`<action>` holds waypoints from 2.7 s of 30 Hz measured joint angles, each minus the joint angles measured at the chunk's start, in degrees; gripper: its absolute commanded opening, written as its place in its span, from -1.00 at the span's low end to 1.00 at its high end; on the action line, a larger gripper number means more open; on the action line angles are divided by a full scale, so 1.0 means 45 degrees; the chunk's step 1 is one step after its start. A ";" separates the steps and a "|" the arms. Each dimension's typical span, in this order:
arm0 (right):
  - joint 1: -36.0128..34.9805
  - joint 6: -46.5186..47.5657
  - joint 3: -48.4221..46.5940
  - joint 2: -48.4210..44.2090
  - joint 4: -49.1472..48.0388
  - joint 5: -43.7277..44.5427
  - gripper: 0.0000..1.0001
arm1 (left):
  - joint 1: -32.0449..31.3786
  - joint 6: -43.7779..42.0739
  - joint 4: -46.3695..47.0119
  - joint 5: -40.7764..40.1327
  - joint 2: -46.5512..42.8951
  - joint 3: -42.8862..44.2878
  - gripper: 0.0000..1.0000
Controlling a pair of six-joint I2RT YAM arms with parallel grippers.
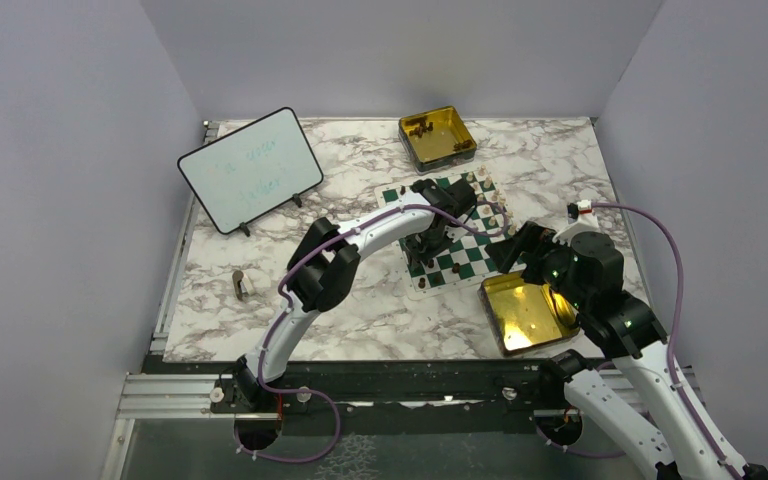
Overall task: Set up the chess pieces on the board
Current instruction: Place the chess piece on the chessboard, then pick up the chess piece from the chessboard.
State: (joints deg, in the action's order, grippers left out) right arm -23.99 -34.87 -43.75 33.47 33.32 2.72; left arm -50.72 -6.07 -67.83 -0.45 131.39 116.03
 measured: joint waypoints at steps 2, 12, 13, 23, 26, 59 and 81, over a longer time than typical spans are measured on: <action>0.0000 0.0000 0.0005 0.0000 0.0000 0.0000 1.00 | 0.0000 0.0000 0.0000 0.0000 0.0000 0.0000 -0.76; 0.0000 0.0000 0.0005 0.0000 0.0000 0.0000 1.00 | 0.0000 -0.0005 0.0019 0.0000 0.0000 -0.0024 -0.56; 0.0000 0.0000 0.0005 0.0000 0.0000 0.0000 1.00 | 0.0000 -0.0005 0.0024 0.0000 0.0000 -0.0039 -0.54; 0.0000 0.0000 0.0005 0.0000 0.0000 0.0000 1.00 | 0.0000 0.0000 0.0126 0.0049 0.0000 -0.0068 -0.32; 0.0000 0.0005 0.0005 0.0024 0.0000 0.0000 1.00 | 0.0000 0.0000 0.0228 0.0155 -0.0005 -0.0068 -0.26; 0.0000 0.0729 0.0010 0.3487 -0.0408 -0.0933 0.09 | 0.5731 0.2482 0.7538 0.4041 -0.8442 -0.8320 0.98; -0.0199 0.1753 -0.0554 0.9855 -0.2283 -0.1574 -0.23 | 0.8903 0.4770 1.2439 0.4143 -1.3901 -1.5844 0.98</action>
State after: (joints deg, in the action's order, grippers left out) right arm -24.88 -26.98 -46.24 77.82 23.05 -4.36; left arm -10.66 15.40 -11.86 18.20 68.84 44.73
